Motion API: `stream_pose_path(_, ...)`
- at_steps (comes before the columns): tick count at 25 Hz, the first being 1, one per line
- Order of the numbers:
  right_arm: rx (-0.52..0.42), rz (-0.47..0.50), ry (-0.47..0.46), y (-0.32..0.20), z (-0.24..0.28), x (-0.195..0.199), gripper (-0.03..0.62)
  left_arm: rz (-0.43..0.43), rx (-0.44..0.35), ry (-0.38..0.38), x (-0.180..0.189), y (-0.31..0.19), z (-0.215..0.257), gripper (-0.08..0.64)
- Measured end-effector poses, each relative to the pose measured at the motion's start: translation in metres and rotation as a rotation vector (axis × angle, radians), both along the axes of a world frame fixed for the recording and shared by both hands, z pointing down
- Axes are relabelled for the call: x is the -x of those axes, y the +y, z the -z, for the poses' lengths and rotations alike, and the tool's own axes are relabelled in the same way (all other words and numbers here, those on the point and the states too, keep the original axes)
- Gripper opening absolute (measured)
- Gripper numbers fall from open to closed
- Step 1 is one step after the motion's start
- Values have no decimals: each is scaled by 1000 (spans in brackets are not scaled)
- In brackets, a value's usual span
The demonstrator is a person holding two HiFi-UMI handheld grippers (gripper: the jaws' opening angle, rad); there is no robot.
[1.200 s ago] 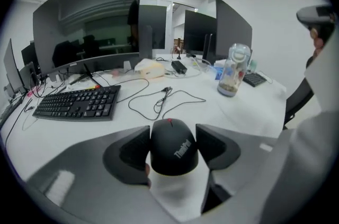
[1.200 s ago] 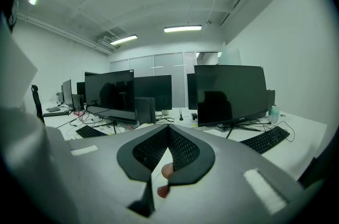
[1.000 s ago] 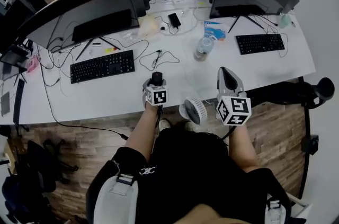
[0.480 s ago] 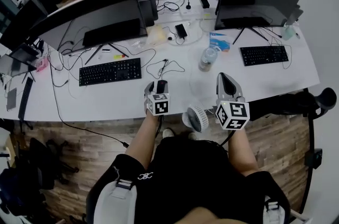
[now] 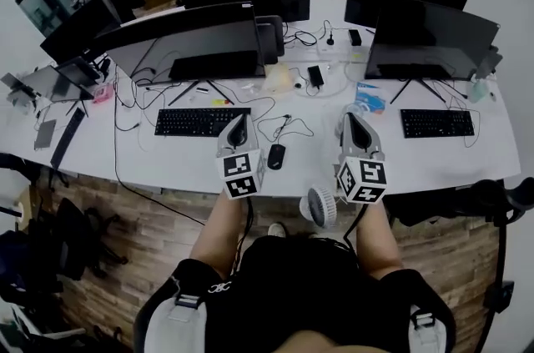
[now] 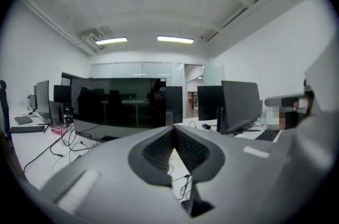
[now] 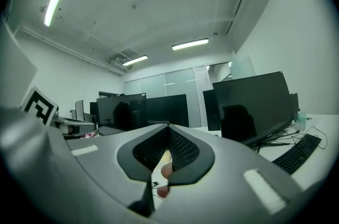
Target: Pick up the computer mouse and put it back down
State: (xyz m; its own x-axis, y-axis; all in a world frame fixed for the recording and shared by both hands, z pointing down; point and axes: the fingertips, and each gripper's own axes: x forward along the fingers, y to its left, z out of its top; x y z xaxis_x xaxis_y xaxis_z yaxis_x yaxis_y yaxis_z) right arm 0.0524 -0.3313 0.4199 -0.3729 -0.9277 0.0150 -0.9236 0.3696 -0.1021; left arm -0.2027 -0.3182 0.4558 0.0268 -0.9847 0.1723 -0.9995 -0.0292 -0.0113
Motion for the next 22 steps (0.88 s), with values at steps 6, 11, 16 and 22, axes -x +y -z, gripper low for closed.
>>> stream_pose_path(6, -31, 41, 1, -4, 10, 19, -3, 17, -51, 14, 8, 21, 34, 54)
stream_pose_path(11, -41, 64, 11, 2, 9, 30, -3, 24, -47, 14, 9, 31, 33, 54)
stream_pose_path(16, -59, 77, 14, 5, 16, 37, -3, 28, -63, 15, 10, 39, 38, 54)
stream_pose_path(22, -70, 81, 17, 11, 18, 40, -3, 14, -67, 20, 5, 44, 35, 54)
